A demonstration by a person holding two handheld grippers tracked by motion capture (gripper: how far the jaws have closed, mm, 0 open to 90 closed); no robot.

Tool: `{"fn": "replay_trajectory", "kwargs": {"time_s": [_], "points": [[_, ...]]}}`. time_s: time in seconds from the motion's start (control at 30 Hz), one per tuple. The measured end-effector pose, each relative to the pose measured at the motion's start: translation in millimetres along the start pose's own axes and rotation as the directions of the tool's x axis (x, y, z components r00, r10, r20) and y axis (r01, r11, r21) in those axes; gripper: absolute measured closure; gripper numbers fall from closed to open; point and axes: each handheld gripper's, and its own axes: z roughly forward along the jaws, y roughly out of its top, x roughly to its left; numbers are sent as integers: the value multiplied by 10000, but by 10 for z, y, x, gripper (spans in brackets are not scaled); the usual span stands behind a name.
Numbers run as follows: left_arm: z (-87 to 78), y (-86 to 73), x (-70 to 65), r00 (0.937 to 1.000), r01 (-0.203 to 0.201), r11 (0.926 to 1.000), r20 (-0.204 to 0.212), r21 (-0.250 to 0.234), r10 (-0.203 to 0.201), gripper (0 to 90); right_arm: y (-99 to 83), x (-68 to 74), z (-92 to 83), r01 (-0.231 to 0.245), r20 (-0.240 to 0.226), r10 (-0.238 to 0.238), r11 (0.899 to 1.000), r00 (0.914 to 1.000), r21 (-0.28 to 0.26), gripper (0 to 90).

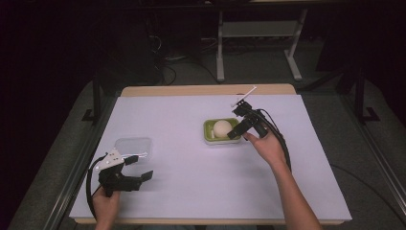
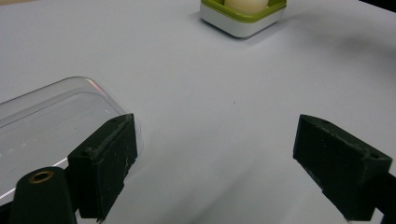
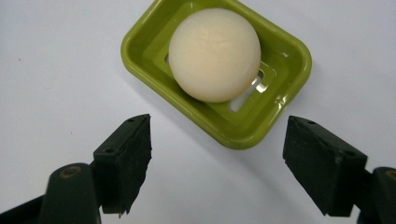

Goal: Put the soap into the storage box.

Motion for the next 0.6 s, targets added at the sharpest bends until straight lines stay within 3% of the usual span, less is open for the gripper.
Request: {"fn": "replay_trajectory", "kwargs": {"time_s": [0.6], "points": [[5,-4,-2,10000,-34,10000,-41,-17,34,128,-313,-61,-119,-160,-72,158,9992,9999,-353,229]]}}
